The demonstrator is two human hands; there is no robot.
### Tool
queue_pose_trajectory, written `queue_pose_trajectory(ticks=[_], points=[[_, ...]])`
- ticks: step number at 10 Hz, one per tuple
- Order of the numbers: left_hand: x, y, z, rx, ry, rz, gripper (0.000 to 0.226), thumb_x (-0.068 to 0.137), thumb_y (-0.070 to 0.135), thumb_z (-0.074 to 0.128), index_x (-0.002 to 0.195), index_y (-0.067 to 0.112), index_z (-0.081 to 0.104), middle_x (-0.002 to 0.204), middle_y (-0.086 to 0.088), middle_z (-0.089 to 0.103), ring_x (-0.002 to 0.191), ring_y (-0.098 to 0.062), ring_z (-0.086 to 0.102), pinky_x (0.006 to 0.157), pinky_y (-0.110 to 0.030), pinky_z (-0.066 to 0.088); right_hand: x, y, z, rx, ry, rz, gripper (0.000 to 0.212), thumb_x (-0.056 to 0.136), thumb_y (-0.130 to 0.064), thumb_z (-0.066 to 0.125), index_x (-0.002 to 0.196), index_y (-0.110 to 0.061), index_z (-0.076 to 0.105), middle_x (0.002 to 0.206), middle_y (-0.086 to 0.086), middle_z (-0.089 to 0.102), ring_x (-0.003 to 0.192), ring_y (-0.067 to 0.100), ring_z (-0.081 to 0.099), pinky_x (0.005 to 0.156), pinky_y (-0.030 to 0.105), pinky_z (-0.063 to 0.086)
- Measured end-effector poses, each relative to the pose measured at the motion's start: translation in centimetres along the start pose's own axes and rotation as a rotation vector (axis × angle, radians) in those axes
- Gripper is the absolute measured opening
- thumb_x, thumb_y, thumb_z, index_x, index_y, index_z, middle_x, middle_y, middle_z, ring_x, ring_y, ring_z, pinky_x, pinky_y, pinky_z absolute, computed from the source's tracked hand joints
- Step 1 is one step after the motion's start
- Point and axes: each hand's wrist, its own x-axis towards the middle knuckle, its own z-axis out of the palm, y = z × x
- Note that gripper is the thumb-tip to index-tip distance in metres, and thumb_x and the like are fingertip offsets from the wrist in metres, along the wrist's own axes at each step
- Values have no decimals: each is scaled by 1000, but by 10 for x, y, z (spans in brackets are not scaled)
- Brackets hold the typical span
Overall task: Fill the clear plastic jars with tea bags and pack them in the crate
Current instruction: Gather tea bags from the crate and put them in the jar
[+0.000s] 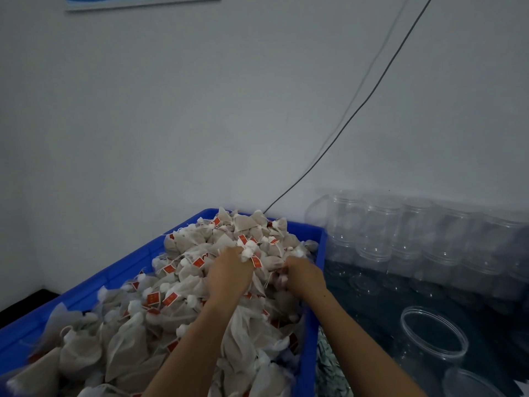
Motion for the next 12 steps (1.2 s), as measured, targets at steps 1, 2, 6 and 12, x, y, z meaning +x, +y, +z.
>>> queue_pose_trajectory(ticks=[1,2,6,12], points=[[1,-3,5,109,-55,30,24,100,16,46,117,6,59,114,-10,63,98,-18,58,84,-24,41,-2,2,-3,243,161,26,13,94,-14,51,97,-19,62,87,-6,60,82,12,60,78,26,52],[1,-3,7,155,-124,65,21,101,18,45,111,8,61,110,-10,64,100,-20,60,86,-26,44,-6,4,-7,365,262,1,15,95,-13,52,86,-22,61,77,-14,55,74,2,56,72,16,49],[-30,27,7,-134,-213,312,19,93,39,56,109,30,59,92,21,61,89,-2,59,72,-18,43,-37,4,-93,984,477,-139,22,92,-4,58,80,-22,61,72,-3,66,62,3,65,57,14,53],[-98,122,74,-159,-445,364,24,93,30,61,79,10,66,82,-12,66,77,-24,57,75,-33,44,-121,107,-149,1020,590,10,18,94,0,54,84,-15,59,79,-4,68,63,3,67,52,16,53]])
